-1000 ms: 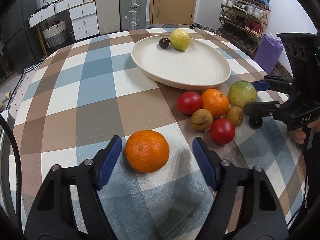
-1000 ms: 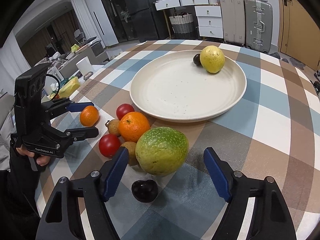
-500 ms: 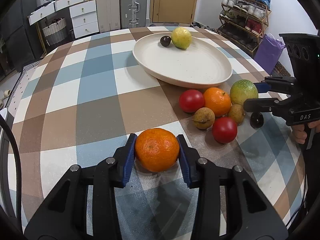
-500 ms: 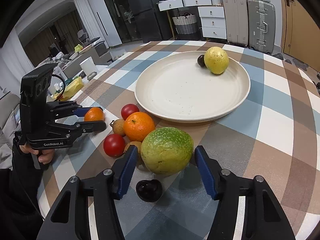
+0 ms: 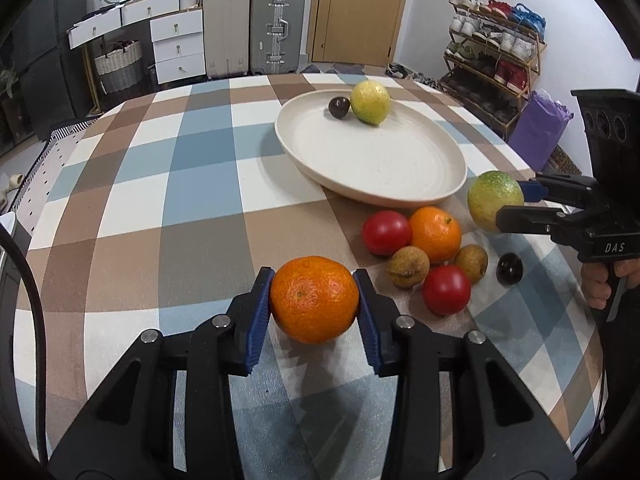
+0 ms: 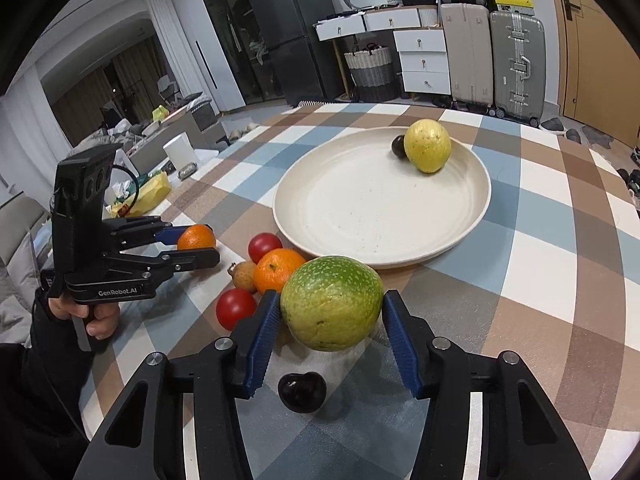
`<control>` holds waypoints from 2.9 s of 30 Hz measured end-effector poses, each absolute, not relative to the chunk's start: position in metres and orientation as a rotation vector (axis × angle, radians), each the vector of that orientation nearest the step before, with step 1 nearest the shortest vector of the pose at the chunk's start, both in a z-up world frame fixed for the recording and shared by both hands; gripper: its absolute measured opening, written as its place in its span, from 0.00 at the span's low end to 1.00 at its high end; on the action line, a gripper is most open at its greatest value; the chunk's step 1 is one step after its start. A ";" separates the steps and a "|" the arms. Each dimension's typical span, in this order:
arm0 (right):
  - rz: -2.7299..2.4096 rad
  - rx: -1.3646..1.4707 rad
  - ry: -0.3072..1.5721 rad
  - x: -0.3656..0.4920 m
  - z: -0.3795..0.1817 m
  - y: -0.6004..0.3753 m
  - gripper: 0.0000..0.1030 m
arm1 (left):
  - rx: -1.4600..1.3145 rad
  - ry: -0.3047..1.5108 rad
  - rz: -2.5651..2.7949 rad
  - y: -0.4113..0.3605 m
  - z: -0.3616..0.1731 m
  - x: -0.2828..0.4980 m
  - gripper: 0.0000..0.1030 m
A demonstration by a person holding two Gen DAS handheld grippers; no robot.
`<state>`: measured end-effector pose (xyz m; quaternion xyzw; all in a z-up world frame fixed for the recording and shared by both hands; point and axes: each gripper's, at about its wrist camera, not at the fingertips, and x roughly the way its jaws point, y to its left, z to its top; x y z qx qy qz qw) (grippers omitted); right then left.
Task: Organize fruits
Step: 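Carry the orange and green guava onto the plate and release both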
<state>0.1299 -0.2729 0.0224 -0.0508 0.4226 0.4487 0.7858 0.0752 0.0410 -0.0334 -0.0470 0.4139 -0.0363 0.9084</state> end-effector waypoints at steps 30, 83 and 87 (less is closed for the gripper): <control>0.777 0.132 0.774 0.149 0.040 -0.291 0.52 | -0.087 0.702 -0.060 -0.003 -0.001 0.133 0.36; 0.681 0.068 0.794 0.157 0.027 -0.276 0.89 | -0.131 0.713 -0.040 0.005 -0.021 0.144 0.63; 0.666 0.053 0.787 0.155 0.027 -0.277 0.97 | -0.133 0.682 -0.032 0.008 -0.016 0.136 0.82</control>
